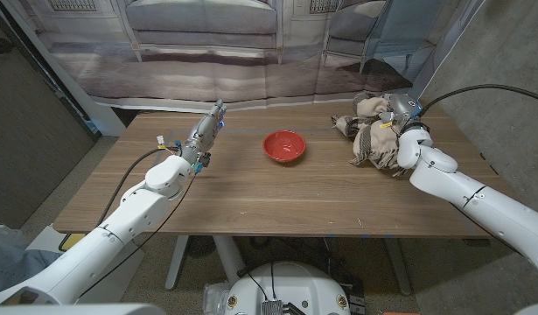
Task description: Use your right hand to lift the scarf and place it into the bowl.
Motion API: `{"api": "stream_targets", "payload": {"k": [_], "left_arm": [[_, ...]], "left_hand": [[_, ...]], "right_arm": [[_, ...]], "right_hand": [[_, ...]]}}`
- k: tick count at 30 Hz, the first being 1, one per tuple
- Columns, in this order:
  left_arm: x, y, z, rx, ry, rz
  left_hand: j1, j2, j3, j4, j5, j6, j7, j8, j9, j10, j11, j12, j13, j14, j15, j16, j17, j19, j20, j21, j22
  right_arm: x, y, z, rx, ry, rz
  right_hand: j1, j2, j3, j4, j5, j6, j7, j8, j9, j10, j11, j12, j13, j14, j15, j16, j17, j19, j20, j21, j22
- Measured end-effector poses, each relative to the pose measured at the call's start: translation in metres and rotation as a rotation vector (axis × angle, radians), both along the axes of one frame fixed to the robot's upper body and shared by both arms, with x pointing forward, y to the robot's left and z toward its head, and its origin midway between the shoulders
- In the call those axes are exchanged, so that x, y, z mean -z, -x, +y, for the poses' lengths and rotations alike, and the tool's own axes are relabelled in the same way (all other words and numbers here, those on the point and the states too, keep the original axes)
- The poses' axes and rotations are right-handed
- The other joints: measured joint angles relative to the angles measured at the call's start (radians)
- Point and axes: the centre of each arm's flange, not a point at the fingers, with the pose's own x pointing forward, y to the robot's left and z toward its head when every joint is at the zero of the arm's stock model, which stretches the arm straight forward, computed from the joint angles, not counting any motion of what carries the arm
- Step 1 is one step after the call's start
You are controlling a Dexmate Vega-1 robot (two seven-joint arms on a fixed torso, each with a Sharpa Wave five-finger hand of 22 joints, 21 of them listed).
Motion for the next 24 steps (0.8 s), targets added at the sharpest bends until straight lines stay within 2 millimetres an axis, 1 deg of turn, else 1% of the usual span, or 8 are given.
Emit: {"api": "stream_targets", "payload": {"k": [1, 2, 3, 7, 10, 20, 22, 24], "left_arm": [[0.000, 0.000, 0.000, 0.000, 0.000, 0.000], [0.000, 0.000, 0.000, 0.000, 0.000, 0.000], [0.000, 0.000, 0.000, 0.000, 0.000, 0.000], [-0.001, 0.000, 0.001, 0.000, -0.001, -0.001], [0.000, 0.000, 0.002, 0.001, -0.001, 0.000], [-0.001, 0.000, 0.004, 0.000, 0.001, -0.003], [-0.001, -0.001, 0.004, 0.000, 0.001, -0.003], [-0.001, -0.001, 0.004, 0.000, 0.000, -0.002]], "left_hand": [[0.003, 0.003, 0.000, 0.000, 0.000, 0.000, 0.000, 0.000, 0.000, 0.000, 0.000, 0.000, 0.000, 0.000, 0.000, 0.000, 0.000, 0.000, 0.000, 0.000, 0.000], [0.003, 0.003, 0.000, 0.000, 0.000, 0.000, 0.000, 0.000, 0.000, 0.000, 0.000, 0.000, 0.000, 0.000, 0.000, 0.000, 0.000, 0.000, 0.000, 0.000, 0.000], [0.004, 0.004, 0.000, 0.000, 0.000, 0.000, 0.000, 0.000, 0.000, 0.000, 0.000, 0.000, 0.000, 0.000, 0.000, 0.000, 0.000, 0.000, 0.000, 0.000, 0.000], [0.004, 0.004, 0.000, 0.000, 0.000, 0.000, 0.000, 0.000, 0.000, 0.000, 0.000, 0.000, 0.000, 0.000, 0.000, 0.000, 0.000, 0.000, 0.000, 0.000, 0.000], [0.004, 0.004, 0.000, 0.000, 0.000, 0.000, 0.000, 0.000, 0.000, 0.000, 0.000, 0.000, 0.000, 0.000, 0.000, 0.000, 0.000, 0.000, 0.000, 0.000, 0.000], [0.004, 0.004, 0.000, 0.000, 0.000, 0.000, 0.000, 0.000, 0.000, 0.000, 0.000, 0.000, 0.000, 0.000, 0.000, 0.000, 0.000, 0.000, 0.000, 0.000, 0.000], [0.004, 0.004, 0.000, 0.000, 0.000, 0.000, 0.000, 0.000, 0.000, 0.000, 0.000, 0.000, 0.000, 0.000, 0.000, 0.000, 0.000, 0.000, 0.000, 0.000, 0.000], [0.004, 0.004, -0.003, -0.003, 0.000, 0.000, 0.000, 0.000, 0.000, 0.000, 0.000, 0.000, 0.000, 0.000, 0.000, 0.000, 0.000, 0.000, 0.000, 0.000, 0.000]], "right_arm": [[0.000, 0.000, 0.000, 0.000, 0.000, 0.000], [-0.003, 0.002, 0.000, -0.002, 0.001, -0.007], [-0.004, 0.002, 0.000, -0.003, 0.002, -0.009], [-0.008, 0.005, 0.000, -0.009, 0.005, -0.020], [-0.010, 0.006, 0.000, -0.013, 0.007, -0.026], [-0.022, 0.013, 0.000, -0.041, 0.004, -0.057], [-0.023, 0.014, 0.000, -0.051, 0.000, -0.061], [-0.024, 0.014, 0.000, -0.059, -0.002, -0.064]], "right_hand": [[0.006, -0.006, 0.000, 0.000, 0.001, 0.000, 0.000, 0.000, 0.000, 0.000, 0.000, 0.000, 0.001, 0.000, 0.000, 0.000, 0.002, 0.000, 0.000, 0.000, 0.000], [0.016, 0.001, 0.000, 0.000, 0.001, 0.000, 0.000, 0.000, 0.000, 0.000, 0.000, 0.000, 0.002, 0.000, 0.000, 0.000, 0.003, 0.000, 0.000, 0.000, 0.000], [0.018, -0.001, 0.000, 0.000, 0.001, 0.004, -0.003, -0.004, 0.000, 0.002, -0.002, 0.000, 0.003, 0.000, 0.000, -0.001, 0.003, 0.000, 0.000, 0.006, 0.000], [0.018, -0.002, -0.004, -0.004, 0.001, 0.008, -0.003, -0.005, 0.000, 0.005, -0.005, -0.002, 0.009, 0.000, 0.000, -0.001, 0.004, 0.000, 0.000, 0.016, -0.001], [0.018, -0.002, -0.004, -0.004, 0.001, 0.008, -0.003, -0.006, 0.000, 0.005, -0.005, -0.002, 0.012, 0.000, 0.000, -0.001, 0.004, -0.007, 0.007, 0.024, -0.001], [0.024, -0.003, -0.004, -0.004, 0.001, 0.011, 0.001, -0.007, 0.003, 0.009, -0.001, -0.007, 0.021, 0.004, -0.004, -0.004, 0.007, -0.012, 0.002, 0.044, 0.000], [0.024, -0.003, -0.004, -0.004, 0.001, 0.013, -0.001, -0.007, 0.003, 0.009, -0.001, -0.008, 0.024, 0.004, -0.004, -0.005, 0.008, -0.020, 0.009, 0.052, 0.000], [0.024, -0.003, -0.006, -0.006, 0.001, 0.013, -0.001, -0.008, 0.003, 0.009, -0.001, -0.008, 0.025, 0.004, -0.004, -0.005, 0.008, -0.019, 0.009, 0.052, 0.000]]}}
